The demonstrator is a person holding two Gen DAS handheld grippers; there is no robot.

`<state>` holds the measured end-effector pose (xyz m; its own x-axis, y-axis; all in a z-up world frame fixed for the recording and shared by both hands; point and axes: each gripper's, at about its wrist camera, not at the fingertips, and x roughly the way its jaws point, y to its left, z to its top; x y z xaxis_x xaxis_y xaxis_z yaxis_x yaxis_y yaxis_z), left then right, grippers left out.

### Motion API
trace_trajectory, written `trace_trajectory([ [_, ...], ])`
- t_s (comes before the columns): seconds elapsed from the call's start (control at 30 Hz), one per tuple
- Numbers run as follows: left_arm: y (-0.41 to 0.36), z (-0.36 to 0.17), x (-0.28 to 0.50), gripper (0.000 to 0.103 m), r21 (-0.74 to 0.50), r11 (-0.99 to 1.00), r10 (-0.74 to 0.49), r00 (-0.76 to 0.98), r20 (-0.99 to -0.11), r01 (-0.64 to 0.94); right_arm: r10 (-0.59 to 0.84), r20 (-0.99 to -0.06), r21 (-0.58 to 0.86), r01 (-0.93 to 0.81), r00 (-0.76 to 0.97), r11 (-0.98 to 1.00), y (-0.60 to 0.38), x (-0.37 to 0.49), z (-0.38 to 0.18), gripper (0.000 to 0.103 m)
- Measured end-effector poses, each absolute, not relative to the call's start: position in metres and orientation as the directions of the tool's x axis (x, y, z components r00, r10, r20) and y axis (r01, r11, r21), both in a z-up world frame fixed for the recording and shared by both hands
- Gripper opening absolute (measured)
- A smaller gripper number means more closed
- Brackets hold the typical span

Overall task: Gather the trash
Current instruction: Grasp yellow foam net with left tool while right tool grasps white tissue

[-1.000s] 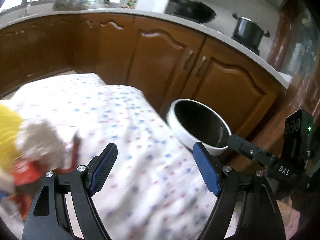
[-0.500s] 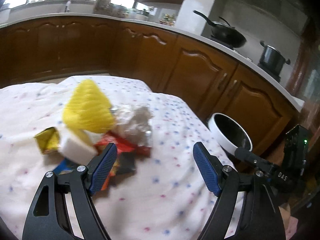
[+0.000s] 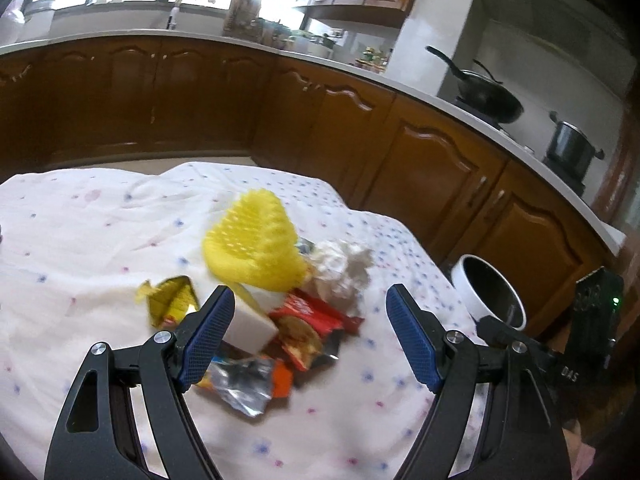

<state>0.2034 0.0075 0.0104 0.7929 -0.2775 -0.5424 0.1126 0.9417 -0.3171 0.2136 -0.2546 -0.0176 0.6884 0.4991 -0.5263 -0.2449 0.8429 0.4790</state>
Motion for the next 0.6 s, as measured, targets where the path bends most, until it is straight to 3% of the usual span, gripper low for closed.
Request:
trace_trajectory([
  [0.3, 0.02, 0.01, 0.234, 0.08, -0.274, 0.958, -0.233, 0.78, -0.58, 0.083, 0.58, -0.498, 0.538, -0.295, 0.645, 0.79, -0.226, 0.252, -0.013, 0.088],
  [0.47, 0.019, 0.009, 0.248, 0.074, -0.234, 0.966, -0.227, 0.777, -0.587, 0.106, 0.595, -0.522, 0.545, -0.298, 0.611, 0.784, -0.202, 0.284, -0.017, 0.067],
  [0.6, 0.018, -0.002, 0.263, 0.051, -0.233, 0.964, -0.25, 0.747, -0.616, 0.131, 0.591, -0.561, 0.525, -0.303, 0.579, 0.795, -0.185, 0.302, -0.027, 0.05],
])
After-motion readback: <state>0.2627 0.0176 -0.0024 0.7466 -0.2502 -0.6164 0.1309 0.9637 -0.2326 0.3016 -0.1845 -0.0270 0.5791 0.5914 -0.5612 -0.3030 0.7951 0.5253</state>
